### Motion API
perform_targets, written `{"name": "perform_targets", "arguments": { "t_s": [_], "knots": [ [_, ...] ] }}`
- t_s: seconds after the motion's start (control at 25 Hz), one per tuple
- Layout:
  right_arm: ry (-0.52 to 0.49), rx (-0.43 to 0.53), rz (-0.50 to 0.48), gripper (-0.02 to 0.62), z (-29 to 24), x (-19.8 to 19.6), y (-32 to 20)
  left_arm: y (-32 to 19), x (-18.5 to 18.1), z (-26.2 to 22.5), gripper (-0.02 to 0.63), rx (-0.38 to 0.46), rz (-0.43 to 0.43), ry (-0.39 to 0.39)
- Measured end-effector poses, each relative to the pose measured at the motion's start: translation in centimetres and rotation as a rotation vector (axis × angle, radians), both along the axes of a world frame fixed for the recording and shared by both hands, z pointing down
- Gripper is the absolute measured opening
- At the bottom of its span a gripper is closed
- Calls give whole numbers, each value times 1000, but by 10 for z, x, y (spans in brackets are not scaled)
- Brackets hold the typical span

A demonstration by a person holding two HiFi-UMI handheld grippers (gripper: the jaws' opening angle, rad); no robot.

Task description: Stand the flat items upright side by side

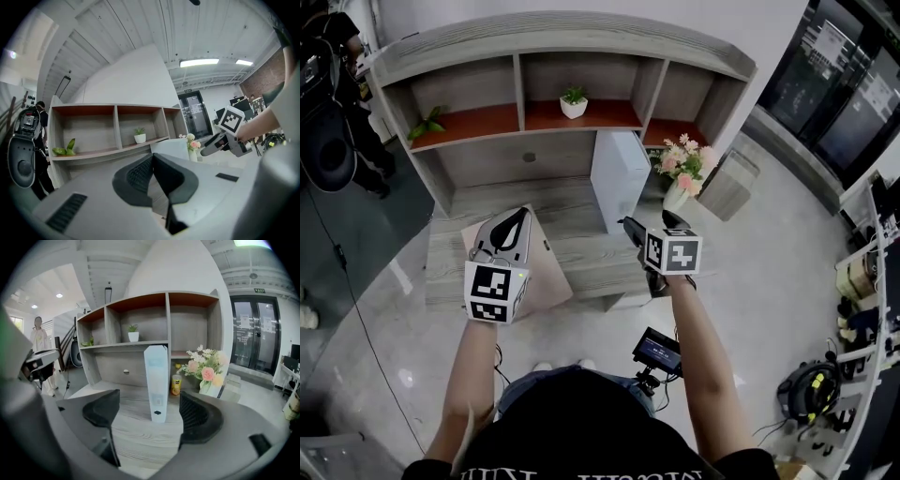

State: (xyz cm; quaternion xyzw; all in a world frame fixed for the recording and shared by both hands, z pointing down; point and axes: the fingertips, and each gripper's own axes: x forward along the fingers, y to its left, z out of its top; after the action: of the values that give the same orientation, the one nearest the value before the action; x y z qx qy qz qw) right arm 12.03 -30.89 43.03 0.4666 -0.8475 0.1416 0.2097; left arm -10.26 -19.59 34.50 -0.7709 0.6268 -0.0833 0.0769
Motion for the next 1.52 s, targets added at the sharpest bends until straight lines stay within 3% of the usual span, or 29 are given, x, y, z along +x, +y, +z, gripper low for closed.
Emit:
{"name": "perform_targets", "arguments": {
  "t_s": [0.24, 0.36, 0.68, 1.08, 1.52],
  "knots": [
    [-5, 112, -40, 393, -38, -7, 21, 3, -5, -9, 11, 22, -2, 5],
    [7, 192, -9, 230, -58, -4, 27, 4, -10, -14, 11, 35, -6, 5],
    [20, 339, 42, 43, -93, 5, 43, 5, -21, -29, 11, 76, -15, 16],
    [-4, 482, 12, 14, -126, 6, 69, 9, -39, -43, 11, 124, -44, 21],
    [-17, 469, -40, 14, -102, -23, 81, 28, -67, -33, 11, 144, -111, 18]
  ]
}}
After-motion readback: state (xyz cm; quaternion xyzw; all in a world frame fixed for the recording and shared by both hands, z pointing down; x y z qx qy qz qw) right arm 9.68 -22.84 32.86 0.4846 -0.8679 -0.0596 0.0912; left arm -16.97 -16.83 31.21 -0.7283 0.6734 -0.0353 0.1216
